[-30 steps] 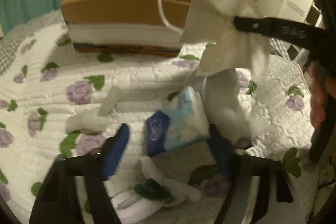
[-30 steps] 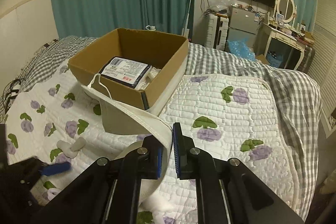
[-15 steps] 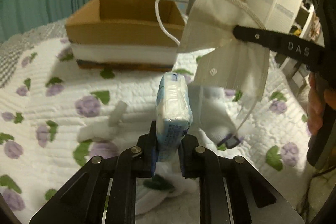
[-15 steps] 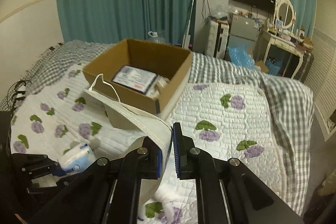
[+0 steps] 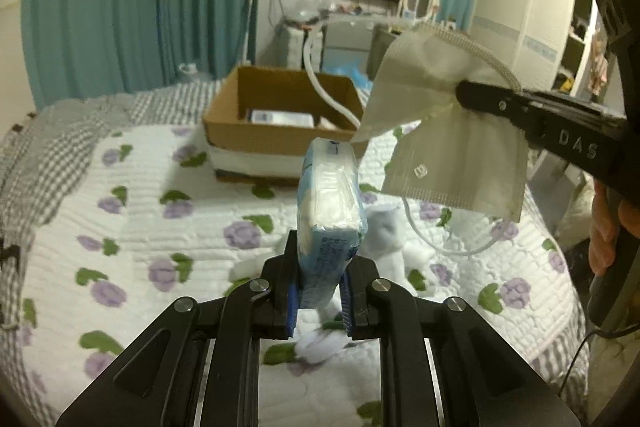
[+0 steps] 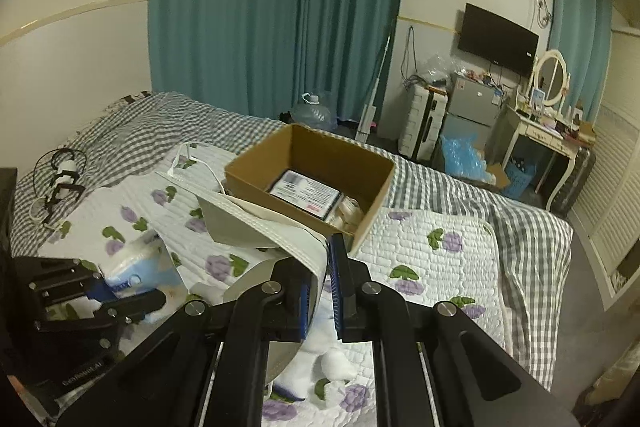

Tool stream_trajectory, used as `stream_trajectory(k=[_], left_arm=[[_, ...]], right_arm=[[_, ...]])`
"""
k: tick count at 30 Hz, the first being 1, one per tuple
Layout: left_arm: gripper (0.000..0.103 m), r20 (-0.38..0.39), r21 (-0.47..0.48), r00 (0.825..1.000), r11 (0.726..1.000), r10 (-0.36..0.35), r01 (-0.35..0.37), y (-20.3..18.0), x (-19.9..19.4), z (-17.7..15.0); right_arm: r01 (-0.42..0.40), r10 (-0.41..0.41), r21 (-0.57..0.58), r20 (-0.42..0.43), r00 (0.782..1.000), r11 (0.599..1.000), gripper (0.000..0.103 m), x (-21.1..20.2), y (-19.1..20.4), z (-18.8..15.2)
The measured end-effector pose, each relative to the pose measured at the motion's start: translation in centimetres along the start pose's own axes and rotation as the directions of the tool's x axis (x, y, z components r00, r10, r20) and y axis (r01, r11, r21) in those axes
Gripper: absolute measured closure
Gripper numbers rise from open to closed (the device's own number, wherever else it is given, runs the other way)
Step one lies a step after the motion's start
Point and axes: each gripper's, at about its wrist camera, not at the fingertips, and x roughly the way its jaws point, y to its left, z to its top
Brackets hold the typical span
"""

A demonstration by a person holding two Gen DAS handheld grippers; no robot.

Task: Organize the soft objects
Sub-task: 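Carry the tissue pack and mask into the box and release them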

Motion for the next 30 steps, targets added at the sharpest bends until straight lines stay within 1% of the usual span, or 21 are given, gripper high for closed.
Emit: stream_trajectory(k=[3,7,14,21,30], left_arm=[[0.087,0.026,-0.001,1.0,1.0,0.006,-0.006,0.4,-1.2,0.3],[0.087,0.052,0.011,0.999,1.0,0.013,-0.014,1.1,-2.4,1.5],[0.087,0.088,0.03,0.995,0.999,0.04,-0.043,1.7,-2.6,3.7],[0.087,0.09,0.022,0.994,0.998,0.058,-0.06,3.1,-0.2,6.5],[0.087,0.081,0.007,0.992,0.996,0.092,-0.093,5.3,5.5,11.6]], right_arm=[[-0.002,0.002,-0.016,0.003,1.0,1.0,0.095,-0.6,1.0,0.4],[-0.001,0.001,-0.032,0.01,1.0,0.999,0.095,-1.1,1.9,1.0],[-0.005,0.005,-0.052,0.012,1.0,0.999,0.095,0.1,2.3,2.7],[-0.005,0.005,-0.049,0.013,1.0,0.999,0.095,3.1,1.5,4.9],[0.011,-0.01,-0.002,0.034,0.999,1.0,0.095,9.2,-1.2,9.7]])
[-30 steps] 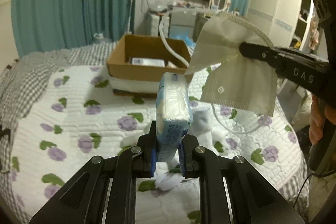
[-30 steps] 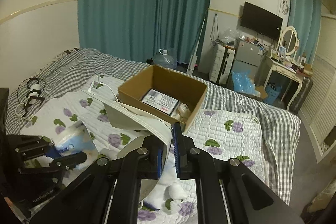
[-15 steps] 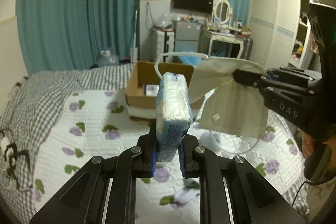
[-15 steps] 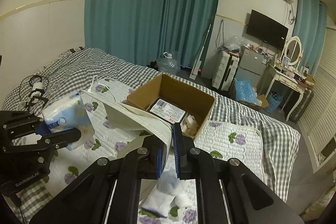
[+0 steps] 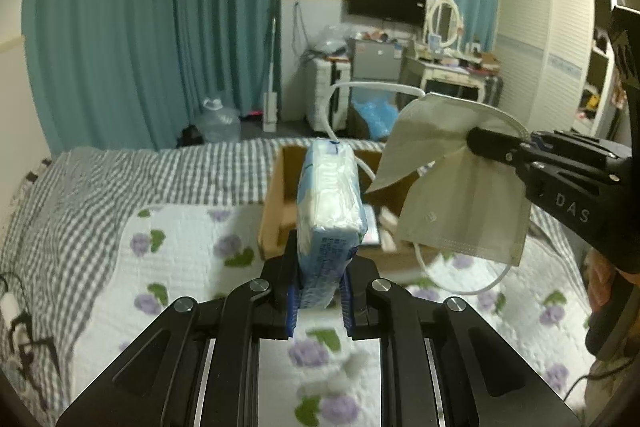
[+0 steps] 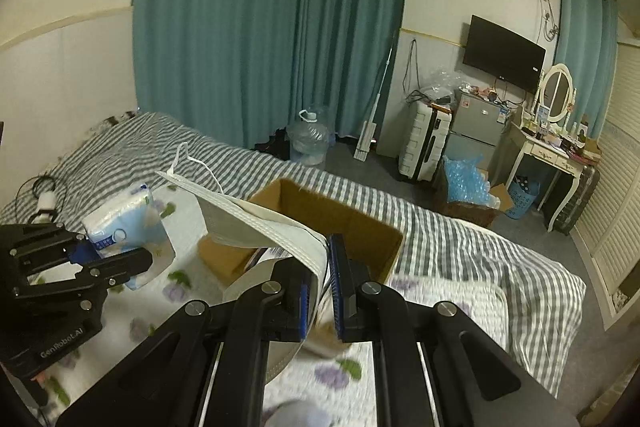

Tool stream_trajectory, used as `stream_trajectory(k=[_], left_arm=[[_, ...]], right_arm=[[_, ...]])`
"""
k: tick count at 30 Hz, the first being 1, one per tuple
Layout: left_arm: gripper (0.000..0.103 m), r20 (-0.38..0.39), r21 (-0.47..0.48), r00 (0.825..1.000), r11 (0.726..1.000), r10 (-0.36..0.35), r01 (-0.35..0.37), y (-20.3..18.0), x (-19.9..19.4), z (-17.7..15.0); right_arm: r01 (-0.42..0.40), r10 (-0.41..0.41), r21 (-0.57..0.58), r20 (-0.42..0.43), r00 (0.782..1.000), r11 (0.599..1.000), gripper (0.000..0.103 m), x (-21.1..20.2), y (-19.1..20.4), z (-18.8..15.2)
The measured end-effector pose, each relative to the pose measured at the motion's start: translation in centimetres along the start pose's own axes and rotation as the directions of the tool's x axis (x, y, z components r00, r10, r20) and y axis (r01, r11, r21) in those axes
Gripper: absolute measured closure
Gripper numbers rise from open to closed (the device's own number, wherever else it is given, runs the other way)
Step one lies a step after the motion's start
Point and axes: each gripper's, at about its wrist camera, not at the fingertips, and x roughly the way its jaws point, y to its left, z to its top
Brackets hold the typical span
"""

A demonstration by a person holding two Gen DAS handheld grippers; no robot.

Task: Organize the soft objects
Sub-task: 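Carry the tissue pack and mask into the box and release them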

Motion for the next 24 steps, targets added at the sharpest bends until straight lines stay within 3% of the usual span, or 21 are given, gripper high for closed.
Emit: stream_trajectory(k=[8,15,19,24], left_arm=[[0.087,-0.03,0.014,0.999,1.0,0.026,-0.026,1.2,7.7,3.4],[0.087,-0.104,0.033,0.995,0.999,-0.001,0.004,0.9,14.5,3.1],[0.086,-0.147,0.067,0.989,0.997,-0.025,0.035,-0.4,16.7,2.5],[0.083,-0.151,0.096,0.989,0.995,0.004,0.011,-1.5,16.4,2.5]], right_arm=[[0.001,0.0,0.068,-0.018,1.0,0.998,0.095,9.1,-3.0,2.1],[0.019,-0.002,0.119,-0.145,0.989,0.993,0.095,17.6,-5.6,-1.6],[0.068,-0.055,0.076,-0.167,0.985,0.995,0.095,18.9,-6.0,-4.2],[0.056,-0.038,0.097,-0.181,0.983,0.994,0.091,18.4,-6.8,-4.2]])
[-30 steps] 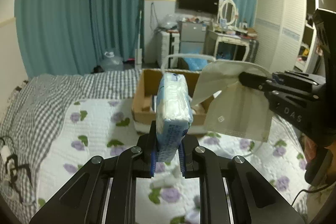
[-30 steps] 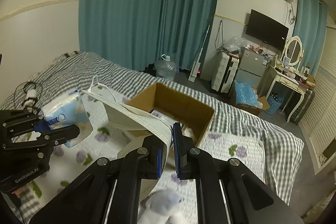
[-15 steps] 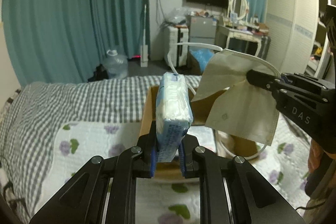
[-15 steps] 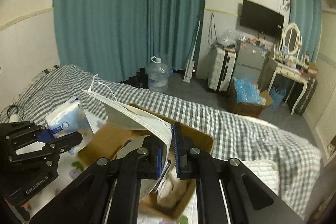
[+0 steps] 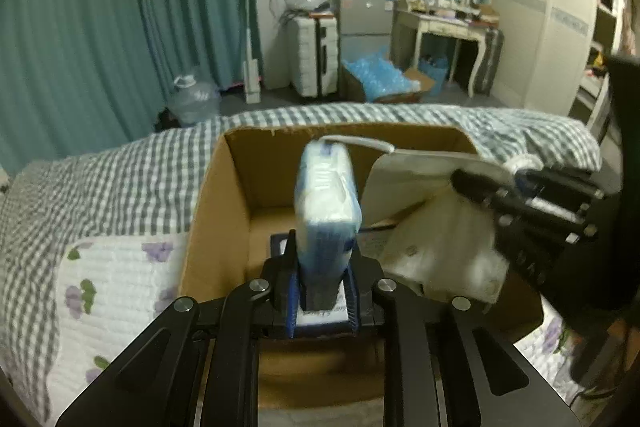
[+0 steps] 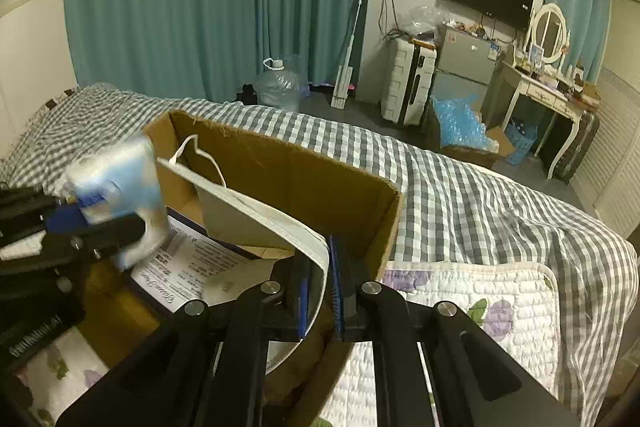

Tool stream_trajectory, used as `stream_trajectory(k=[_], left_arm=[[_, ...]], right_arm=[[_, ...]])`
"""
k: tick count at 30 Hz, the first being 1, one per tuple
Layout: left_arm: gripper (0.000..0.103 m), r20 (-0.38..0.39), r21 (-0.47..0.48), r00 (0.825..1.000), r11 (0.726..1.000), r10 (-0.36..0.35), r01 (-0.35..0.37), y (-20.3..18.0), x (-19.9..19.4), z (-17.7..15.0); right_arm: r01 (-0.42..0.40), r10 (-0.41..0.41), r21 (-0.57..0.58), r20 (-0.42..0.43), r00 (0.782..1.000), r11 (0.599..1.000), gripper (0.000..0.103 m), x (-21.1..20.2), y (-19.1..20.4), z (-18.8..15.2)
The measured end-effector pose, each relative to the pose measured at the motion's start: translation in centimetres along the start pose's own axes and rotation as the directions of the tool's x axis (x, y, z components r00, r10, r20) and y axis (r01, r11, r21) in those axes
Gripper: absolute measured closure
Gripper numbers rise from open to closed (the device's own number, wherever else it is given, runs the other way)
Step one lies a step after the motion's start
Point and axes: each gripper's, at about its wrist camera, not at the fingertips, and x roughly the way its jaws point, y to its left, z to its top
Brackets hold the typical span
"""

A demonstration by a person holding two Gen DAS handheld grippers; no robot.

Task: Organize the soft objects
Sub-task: 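Carry the tissue pack and mask into the box and release them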

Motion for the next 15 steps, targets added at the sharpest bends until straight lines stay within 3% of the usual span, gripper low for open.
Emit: stream_trajectory(k=[2,3,4,8,15], left_arm=[[0.08,-0.028,-0.015,1.0,1.0,-0.002,0.002,0.2,-0.4,-0.1],[0.078,-0.037,-0.021,0.999,1.0,-0.002,0.001,0.4,-0.4,0.0],[0.071,-0.044,-0.032,0.999,0.999,0.008,-0.009,0.6,-0.8,0.1],[0.044,0.0,-0.072,0.999,0.996,0.053,-0.053,1.2,-4.1,0.5],[0.041,0.139,-0.1,0.987,0.993,0.074,-0.06,1.4,-14.4,1.8]], right_arm=[[0.002,-0.002,-0.005,0.016,1.0,1.0,0.061,-1.3,-0.1,0.5],[0.002,-0.002,-0.005,0.032,0.999,1.0,0.032,-2.1,-0.2,0.7],[0.003,-0.003,0.001,0.063,0.998,1.0,0.022,-3.3,-0.3,0.9],[0.009,-0.008,-0.006,0.111,0.994,1.0,0.02,-7.2,-0.3,2.1],[0.064,-0.052,-0.049,0.208,0.977,0.997,0.013,-17.5,0.3,3.6]])
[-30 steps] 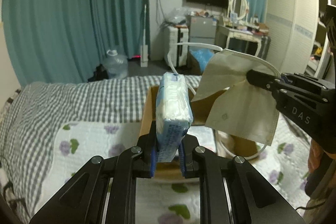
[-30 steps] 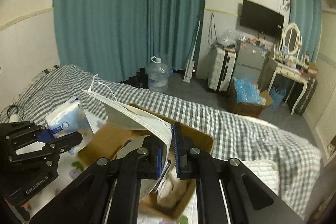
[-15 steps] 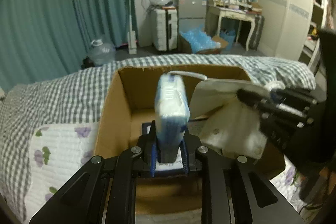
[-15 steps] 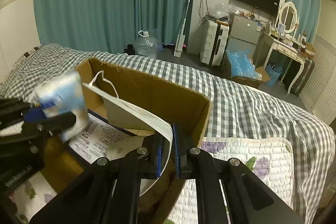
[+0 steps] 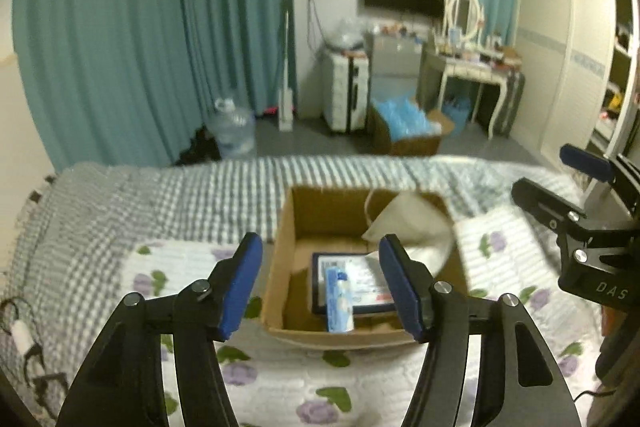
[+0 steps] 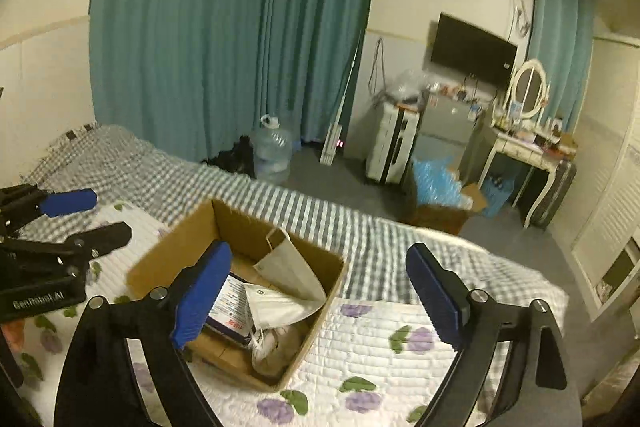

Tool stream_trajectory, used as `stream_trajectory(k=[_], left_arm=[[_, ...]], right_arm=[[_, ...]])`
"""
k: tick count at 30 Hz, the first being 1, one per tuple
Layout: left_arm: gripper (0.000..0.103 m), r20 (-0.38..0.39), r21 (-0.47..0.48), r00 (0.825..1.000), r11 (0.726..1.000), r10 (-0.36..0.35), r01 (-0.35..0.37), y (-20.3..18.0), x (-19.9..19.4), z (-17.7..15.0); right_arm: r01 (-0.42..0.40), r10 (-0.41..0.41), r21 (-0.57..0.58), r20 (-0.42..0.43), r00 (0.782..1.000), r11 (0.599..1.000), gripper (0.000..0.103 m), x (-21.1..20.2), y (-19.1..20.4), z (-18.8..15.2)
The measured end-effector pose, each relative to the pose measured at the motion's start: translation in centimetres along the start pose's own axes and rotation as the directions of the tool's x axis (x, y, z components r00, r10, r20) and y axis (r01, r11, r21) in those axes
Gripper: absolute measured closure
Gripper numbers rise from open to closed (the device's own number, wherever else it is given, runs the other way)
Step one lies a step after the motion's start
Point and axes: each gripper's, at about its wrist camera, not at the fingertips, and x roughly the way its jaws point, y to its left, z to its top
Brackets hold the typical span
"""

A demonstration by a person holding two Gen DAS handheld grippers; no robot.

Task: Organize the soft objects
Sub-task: 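Carry the tissue pack and mask into the box and release them, then move both grippers back to the socks on the bed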

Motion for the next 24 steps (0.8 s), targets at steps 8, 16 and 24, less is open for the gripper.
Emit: stream_trajectory(k=[8,16,24], left_arm=[[0.015,0.209,0.011,0.978,1.0,0.015,-0.018,0.7,-12.0,0.6],[0.011,0.223,0.028,0.972,0.997,0.069,-0.077,1.7,-17.3,-1.7],[0.011,0.162,0.028,0.984,0.997,0.071,-0.077,1.5,-17.7,-8.0]], right_arm=[[0.029,-0.027,-0.038,0.045,0.999,0.999,0.006,-12.2,0.4,2.3],[0.026,-0.024,-0.063,0.043,0.999,0.998,0.0,-20.2,1.4,1.1],[-0.015,0.01,-0.074,-0.06,0.998,0.997,0.0,-20.9,3.2,-5.8]])
